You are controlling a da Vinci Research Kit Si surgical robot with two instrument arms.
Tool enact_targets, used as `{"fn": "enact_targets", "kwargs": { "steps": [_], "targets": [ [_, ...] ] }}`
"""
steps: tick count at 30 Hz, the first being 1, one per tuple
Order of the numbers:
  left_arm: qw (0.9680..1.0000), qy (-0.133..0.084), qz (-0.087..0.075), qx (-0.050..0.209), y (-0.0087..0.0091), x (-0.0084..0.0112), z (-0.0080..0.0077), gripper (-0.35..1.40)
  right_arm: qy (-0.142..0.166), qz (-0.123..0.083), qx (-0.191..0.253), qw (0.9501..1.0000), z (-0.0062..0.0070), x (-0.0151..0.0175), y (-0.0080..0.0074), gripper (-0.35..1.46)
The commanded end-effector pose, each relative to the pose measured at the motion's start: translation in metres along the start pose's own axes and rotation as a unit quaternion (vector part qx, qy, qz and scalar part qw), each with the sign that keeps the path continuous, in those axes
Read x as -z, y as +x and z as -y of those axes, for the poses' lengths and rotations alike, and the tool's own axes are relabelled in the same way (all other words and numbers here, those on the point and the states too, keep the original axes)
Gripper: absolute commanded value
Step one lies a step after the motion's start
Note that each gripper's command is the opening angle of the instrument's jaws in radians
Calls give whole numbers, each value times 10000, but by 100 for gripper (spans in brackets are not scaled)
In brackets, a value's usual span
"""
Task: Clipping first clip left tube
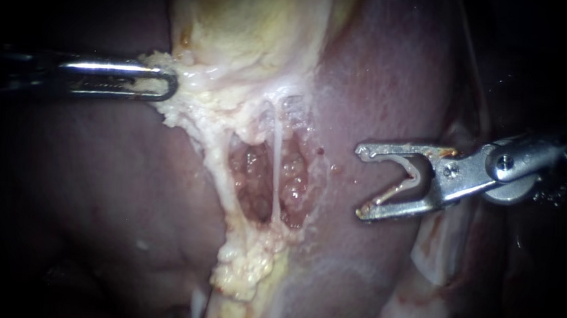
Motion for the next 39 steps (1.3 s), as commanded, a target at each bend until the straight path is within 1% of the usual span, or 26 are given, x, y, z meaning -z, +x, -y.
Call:
{"fn": "enact_targets", "kwargs": {
  "steps": [1, 3, 7, 9, 13, 17, 22, 23, 29, 34, 39],
  "targets": [
    [10000, -8, -2, 1, 0, 0, 0, -35, -4, 0, 28, 10000, 1, -2, 2, 50],
    [10000, 0, -7, -2, -2, -2, 0, -35, -13, 3, -2, 10000, 4, -6, 5, 50],
    [10000, 16, -33, -1, -4, -7, -4, -35, 97, -13, -216, 9997, 14, -20, 7, 50],
    [10000, 32, -57, 3, -4, -8, -7, -35, 164, -20, -315, 9994, 19, -28, 6, 50],
    [10000, 8, -47, 9, -5, -12, -14, -35, 302, -40, -526, 9982, 30, -48, 1, 50],
    [10000, 1, -44, 11, -4, -15, -17, -35, 457, -151, -834, 9954, 38, -70, -3, 50],
    [10000, 2, -45, 12, -4, -16, -18, -35, 558, -255, -1201, 9909, 44, -94, -5, 50],
    [10000, 3, -46, 12, -4, -16, -18, -35, 586, -289, -1310, 9892, 45, -100, -5, 50],
    [10000, 5, -47, 12, -4, -17, -18, -35, 721, -346, -1579, 9842, 42, -123, -11, 50],
    [10000, 7, -48, 13, -4, -18, -18, -35, 836, -384, -1687, 9814, 33, -135, -20, 50],
    [10000, 9, -49, 14, -4, -18, -18, -35, 820, -370, -1688, 9815, 25, -144, -35, 50]
  ]
}}
